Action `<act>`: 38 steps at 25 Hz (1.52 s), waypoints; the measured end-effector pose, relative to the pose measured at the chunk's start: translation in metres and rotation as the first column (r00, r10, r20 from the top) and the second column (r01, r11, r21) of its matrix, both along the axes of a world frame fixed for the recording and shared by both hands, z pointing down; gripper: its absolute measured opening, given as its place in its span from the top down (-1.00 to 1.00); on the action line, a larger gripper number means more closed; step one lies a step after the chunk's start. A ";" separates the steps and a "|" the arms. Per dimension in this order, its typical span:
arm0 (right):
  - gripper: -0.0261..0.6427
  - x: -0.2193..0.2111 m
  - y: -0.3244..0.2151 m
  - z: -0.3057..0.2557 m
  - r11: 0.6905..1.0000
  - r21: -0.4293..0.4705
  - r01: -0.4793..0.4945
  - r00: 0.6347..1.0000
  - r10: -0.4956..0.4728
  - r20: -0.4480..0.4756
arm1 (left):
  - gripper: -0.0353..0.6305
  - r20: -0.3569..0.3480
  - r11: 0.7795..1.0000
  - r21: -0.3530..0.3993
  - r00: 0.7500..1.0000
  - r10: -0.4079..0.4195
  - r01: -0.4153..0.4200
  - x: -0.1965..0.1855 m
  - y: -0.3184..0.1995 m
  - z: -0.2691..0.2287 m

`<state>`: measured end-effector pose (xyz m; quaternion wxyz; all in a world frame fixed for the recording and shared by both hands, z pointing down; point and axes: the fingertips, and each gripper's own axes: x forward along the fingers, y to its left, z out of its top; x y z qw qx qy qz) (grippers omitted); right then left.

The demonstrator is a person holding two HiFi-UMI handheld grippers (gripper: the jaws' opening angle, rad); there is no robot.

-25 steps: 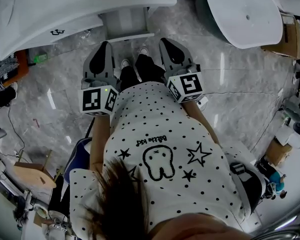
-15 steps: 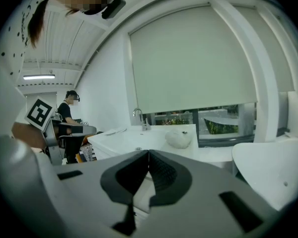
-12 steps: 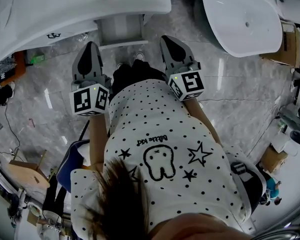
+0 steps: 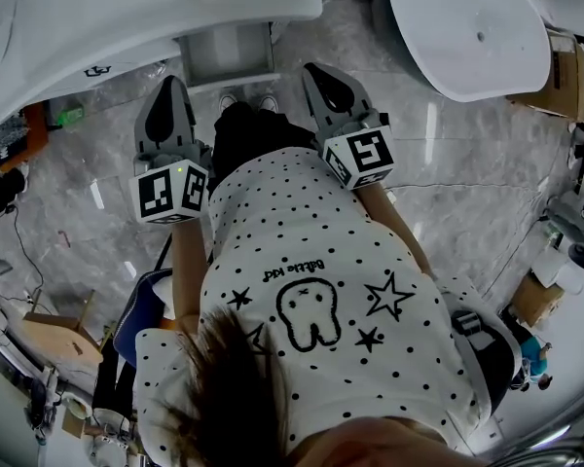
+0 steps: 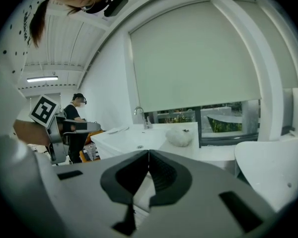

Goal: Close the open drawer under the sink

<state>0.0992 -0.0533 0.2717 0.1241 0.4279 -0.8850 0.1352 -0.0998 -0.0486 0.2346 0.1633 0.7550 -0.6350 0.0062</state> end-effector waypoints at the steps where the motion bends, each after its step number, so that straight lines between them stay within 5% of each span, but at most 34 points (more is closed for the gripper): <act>1: 0.88 -0.001 0.000 0.000 1.000 0.003 0.002 1.000 -0.002 0.003 | 0.88 -0.001 1.000 0.001 1.000 0.006 -0.006 0.002 0.000 0.000; 28: 0.88 -0.016 0.008 0.006 0.999 -0.027 0.044 0.999 -0.044 -0.023 | 0.88 0.021 0.997 -0.045 0.997 0.069 -0.068 0.009 0.005 0.010; 38: 0.88 -0.017 0.006 0.001 0.999 -0.022 0.048 0.998 -0.049 -0.039 | 0.87 0.034 0.978 -0.180 0.993 0.113 -0.105 0.002 0.010 0.049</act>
